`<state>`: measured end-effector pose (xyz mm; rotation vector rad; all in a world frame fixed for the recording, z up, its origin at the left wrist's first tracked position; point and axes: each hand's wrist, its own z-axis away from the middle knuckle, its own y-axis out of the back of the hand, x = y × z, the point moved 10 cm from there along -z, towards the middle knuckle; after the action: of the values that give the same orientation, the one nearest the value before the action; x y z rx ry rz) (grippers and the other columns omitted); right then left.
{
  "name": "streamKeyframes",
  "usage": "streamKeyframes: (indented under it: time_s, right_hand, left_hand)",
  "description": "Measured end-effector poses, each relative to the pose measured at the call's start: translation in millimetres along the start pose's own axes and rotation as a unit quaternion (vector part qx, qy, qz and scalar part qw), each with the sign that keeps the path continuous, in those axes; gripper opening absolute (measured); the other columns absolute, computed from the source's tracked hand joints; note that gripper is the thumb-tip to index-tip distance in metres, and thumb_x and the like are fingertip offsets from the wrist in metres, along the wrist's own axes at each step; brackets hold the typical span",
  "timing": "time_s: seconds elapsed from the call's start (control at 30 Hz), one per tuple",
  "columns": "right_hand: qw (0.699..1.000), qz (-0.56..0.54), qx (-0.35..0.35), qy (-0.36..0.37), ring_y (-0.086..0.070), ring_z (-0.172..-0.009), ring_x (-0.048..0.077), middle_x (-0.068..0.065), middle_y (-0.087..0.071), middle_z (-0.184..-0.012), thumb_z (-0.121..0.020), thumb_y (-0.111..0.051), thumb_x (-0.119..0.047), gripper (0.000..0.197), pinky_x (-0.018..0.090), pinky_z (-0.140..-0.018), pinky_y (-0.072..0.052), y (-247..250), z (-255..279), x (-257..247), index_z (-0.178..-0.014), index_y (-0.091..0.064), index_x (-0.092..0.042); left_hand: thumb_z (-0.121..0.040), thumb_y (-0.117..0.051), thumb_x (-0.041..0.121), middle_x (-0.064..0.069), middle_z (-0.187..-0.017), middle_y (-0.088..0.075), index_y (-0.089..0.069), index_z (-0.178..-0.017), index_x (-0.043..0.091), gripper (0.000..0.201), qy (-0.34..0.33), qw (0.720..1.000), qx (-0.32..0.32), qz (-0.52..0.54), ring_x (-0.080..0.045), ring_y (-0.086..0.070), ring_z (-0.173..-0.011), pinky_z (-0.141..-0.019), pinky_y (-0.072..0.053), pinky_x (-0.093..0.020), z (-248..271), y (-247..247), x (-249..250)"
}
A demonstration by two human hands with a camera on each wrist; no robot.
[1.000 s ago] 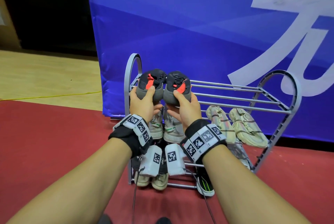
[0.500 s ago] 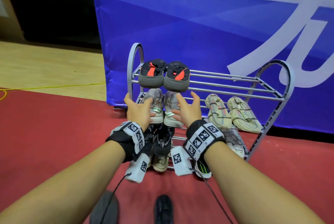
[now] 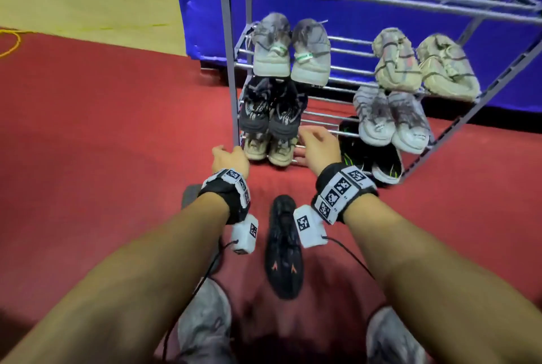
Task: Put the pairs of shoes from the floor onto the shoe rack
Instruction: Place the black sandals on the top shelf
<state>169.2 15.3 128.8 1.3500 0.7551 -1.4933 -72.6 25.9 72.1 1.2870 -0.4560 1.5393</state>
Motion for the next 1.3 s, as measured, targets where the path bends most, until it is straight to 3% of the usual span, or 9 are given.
streamKeyframes:
  time_s: [0.2,0.33,0.5,0.6,0.77,1.0,1.07,1.2,1.3]
  right_hand:
    - [0.990,0.078,-0.071,-0.089,-0.063,-0.071,0.017,0.000,-0.065,-0.084,-0.092,-0.060,-0.026,0.009,0.032,-0.065,-0.055,-21,12,82,-0.084,-0.064,-0.026]
    - [0.978,0.144,-0.078,-0.132,-0.066,-0.079,0.020,0.002,-0.068,-0.091,-0.085,-0.065,-0.029,0.003,0.038,-0.079,-0.056,-16,13,143,-0.086,-0.067,-0.027]
    - [0.962,0.199,-0.063,-0.174,-0.062,-0.098,0.016,0.000,-0.064,-0.106,-0.086,-0.070,-0.025,0.031,0.024,-0.092,-0.047,-2,12,191,-0.115,-0.066,-0.014]
    - [0.944,0.239,-0.085,-0.211,-0.063,-0.109,0.021,0.000,-0.064,-0.119,-0.081,-0.071,-0.035,0.048,0.034,-0.101,-0.048,-2,15,215,-0.125,-0.057,-0.022]
    - [0.926,0.284,-0.094,-0.230,-0.063,-0.106,0.024,-0.001,-0.065,-0.117,-0.065,-0.070,-0.046,0.067,0.040,-0.099,-0.049,-2,19,239,-0.127,-0.048,-0.033]
    - [0.928,0.254,-0.120,-0.243,-0.060,-0.094,0.027,0.006,-0.062,-0.120,-0.077,-0.073,-0.021,0.081,0.032,-0.088,-0.050,-8,34,248,-0.144,-0.027,-0.027]
    - [0.927,0.244,-0.119,-0.259,-0.058,-0.087,0.025,0.005,-0.060,-0.110,-0.078,-0.075,-0.016,0.078,0.030,-0.078,-0.048,-5,36,249,-0.141,-0.030,-0.022]
    - [0.917,0.198,-0.133,-0.318,-0.063,-0.089,0.025,0.004,-0.064,-0.096,-0.077,-0.077,-0.012,0.055,0.037,-0.081,-0.057,-13,43,261,-0.123,-0.047,-0.017]
    - [0.907,0.147,-0.128,-0.372,-0.062,-0.080,0.016,0.003,-0.063,-0.101,-0.076,-0.078,-0.025,0.057,0.026,-0.056,-0.055,-22,55,270,-0.125,-0.048,-0.026]
  left_hand:
    - [-0.091,-0.057,0.025,-0.015,-0.125,-0.061,-0.048,-0.134,0.011,0.046,0.046,0.993,-0.009,-0.107,-0.034,-0.057,-0.116,-0.095,-0.042,-0.034,-11,0,-73]
    - [-0.086,-0.060,0.034,-0.021,-0.140,-0.047,-0.037,-0.142,0.011,0.065,0.091,0.976,0.022,-0.197,-0.039,-0.046,-0.128,-0.106,-0.036,-0.044,-21,14,-110]
    - [-0.076,-0.069,0.050,-0.020,-0.148,-0.029,-0.024,-0.149,0.020,0.091,0.119,0.935,0.067,-0.326,-0.039,-0.029,-0.135,-0.108,-0.029,-0.051,-30,36,-135]
    - [-0.074,-0.071,0.051,-0.018,-0.150,-0.022,-0.014,-0.152,0.025,0.101,0.161,0.912,0.026,-0.376,-0.040,-0.028,-0.137,-0.110,-0.028,-0.052,-33,39,-160]
    - [-0.072,-0.072,0.042,-0.013,-0.158,-0.007,-0.006,-0.149,0.049,0.102,0.152,0.890,-0.007,-0.430,-0.041,-0.025,-0.139,-0.111,-0.024,-0.056,-33,38,-192]
    - [-0.066,-0.082,0.044,-0.017,-0.153,-0.017,0.004,-0.150,0.051,0.120,0.176,0.868,-0.015,-0.465,-0.041,-0.029,-0.136,-0.110,-0.029,-0.055,-42,56,-209]
    - [-0.065,-0.080,0.047,-0.017,-0.147,-0.024,0.001,-0.150,0.049,0.117,0.165,0.876,-0.010,-0.454,-0.042,-0.035,-0.131,-0.107,-0.034,-0.056,-43,55,-207]
    - [-0.071,-0.071,0.054,-0.022,-0.136,-0.037,-0.013,-0.152,0.038,0.101,0.148,0.922,-0.028,-0.358,-0.046,-0.051,-0.118,-0.100,-0.041,-0.049,-27,36,-200]
    - [-0.074,-0.071,0.051,-0.018,-0.138,-0.050,-0.020,-0.151,0.033,0.094,0.127,0.953,-0.051,-0.270,-0.041,-0.054,-0.120,-0.101,-0.042,-0.041,-13,15,-201]
